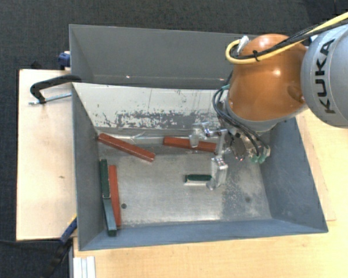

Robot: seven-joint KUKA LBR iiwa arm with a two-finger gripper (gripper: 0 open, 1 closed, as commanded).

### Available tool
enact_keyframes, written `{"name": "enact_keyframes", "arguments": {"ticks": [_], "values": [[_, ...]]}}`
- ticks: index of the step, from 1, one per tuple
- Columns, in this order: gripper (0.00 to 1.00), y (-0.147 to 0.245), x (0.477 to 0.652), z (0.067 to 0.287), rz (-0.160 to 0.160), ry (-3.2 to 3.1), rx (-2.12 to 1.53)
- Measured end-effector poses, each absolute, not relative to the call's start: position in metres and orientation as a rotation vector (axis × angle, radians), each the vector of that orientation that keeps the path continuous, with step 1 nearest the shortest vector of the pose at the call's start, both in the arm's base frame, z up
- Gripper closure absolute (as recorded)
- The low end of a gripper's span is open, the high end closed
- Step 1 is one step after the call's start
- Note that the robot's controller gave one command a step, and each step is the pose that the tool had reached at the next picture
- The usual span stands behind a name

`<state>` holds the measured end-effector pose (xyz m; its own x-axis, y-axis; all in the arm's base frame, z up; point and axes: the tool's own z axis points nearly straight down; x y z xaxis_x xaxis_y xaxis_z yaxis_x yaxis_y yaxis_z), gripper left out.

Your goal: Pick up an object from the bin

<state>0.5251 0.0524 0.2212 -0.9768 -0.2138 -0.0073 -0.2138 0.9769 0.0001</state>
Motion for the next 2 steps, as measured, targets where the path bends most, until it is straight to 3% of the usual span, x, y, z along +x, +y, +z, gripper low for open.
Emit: {"name": "enact_keyframes", "arguments": {"ticks": [1,2], "values": [[0.00,0.035,0.527,0.170,0.000,3.110,-0.382],[1.00,-0.013,0.518,0.074,0.001,3.118,-0.339]]}}
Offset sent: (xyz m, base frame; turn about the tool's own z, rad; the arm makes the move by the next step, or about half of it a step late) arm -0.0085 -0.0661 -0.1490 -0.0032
